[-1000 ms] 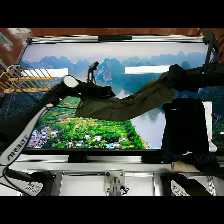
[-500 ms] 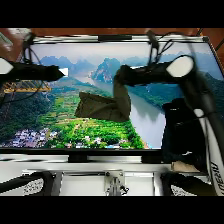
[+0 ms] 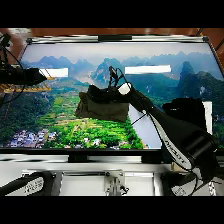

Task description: Fold the shirts.

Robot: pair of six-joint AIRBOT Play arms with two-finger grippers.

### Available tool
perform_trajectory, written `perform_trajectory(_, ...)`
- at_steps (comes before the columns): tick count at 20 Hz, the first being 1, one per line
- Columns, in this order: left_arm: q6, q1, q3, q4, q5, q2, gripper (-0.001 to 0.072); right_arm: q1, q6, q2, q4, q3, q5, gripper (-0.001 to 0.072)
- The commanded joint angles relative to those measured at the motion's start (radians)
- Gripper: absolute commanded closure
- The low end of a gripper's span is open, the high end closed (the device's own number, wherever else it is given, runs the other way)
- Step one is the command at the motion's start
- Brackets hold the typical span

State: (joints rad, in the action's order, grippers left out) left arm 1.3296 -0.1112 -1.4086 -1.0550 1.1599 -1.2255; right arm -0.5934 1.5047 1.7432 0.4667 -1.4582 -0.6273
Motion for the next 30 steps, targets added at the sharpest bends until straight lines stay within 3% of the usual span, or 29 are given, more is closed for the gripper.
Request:
perform_trajectory(1,-0.008,0.022,0.036,-0.002,-0.007,0.003,0.0676,-0.014,-0.061,0.051,-0.16,-0.001,0.082,0.0159)
perform_trajectory(4,-0.013,0.03,0.051,-0.005,-0.01,0.003,0.0676,0.044,-0.081,0.027,-0.126,-0.001,0.057,0.0153)
perform_trajectory(6,-0.035,0.021,0.051,-0.008,-0.006,0.003,0.0676,0.117,-0.08,0.002,-0.054,-0.001,-0.05,0.0154)
perform_trajectory(8,-0.035,0.007,0.051,-0.009,0.0,0.003,0.0676,0.214,-0.048,-0.03,0.103,-0.001,-0.227,0.0154)
perform_trajectory(10,-0.035,-0.002,0.051,-0.009,0.004,0.003,0.0676,0.315,0.072,-0.061,0.369,-0.001,-0.43,0.0154)
perform_trajectory(11,-0.035,-0.005,0.051,-0.009,0.004,0.003,0.0676,0.362,0.139,-0.066,0.502,-0.001,-0.539,0.0142)
perform_trajectory(12,-0.035,-0.005,0.051,-0.008,0.004,0.003,0.0676,0.396,0.18,-0.065,0.587,0.004,-0.62,0.0085)
perform_trajectory(13,-0.035,-0.005,0.051,-0.008,0.003,0.003,0.0676,0.418,0.186,-0.062,0.621,0.023,-0.669,0.0081)
perform_trajectory(14,-0.035,-0.005,0.051,-0.008,0.003,0.003,0.0676,0.429,0.183,-0.058,0.61,0.05,-0.672,0.0049)
perform_trajectory(18,-0.035,-0.005,0.051,-0.008,0.001,0.003,0.0676,0.416,0.087,-0.003,0.526,0.092,-0.655,0.0049)
perform_trajectory(22,-0.035,-0.005,0.051,-0.008,0.0,0.003,0.0676,0.407,0.027,0.051,0.331,0.092,-0.566,0.0049)
perform_trajectory(26,-0.034,-0.005,0.051,-0.008,0.001,0.003,0.0676,0.378,0.025,0.105,0.317,0.092,-0.55,0.0051)
perform_trajectory(27,-0.034,-0.005,0.051,-0.008,0.001,0.003,0.0676,0.373,0.02,0.111,0.292,0.092,-0.535,0.0092)
perform_trajectory(29,-0.034,-0.005,0.051,-0.008,0.001,0.003,0.0676,0.379,-0.052,0.106,0.218,0.08,-0.516,0.0619)
perform_trajectory(30,-0.034,-0.005,0.051,-0.008,0.001,0.003,0.0676,0.391,-0.083,0.097,0.185,0.06,-0.517,0.0638)
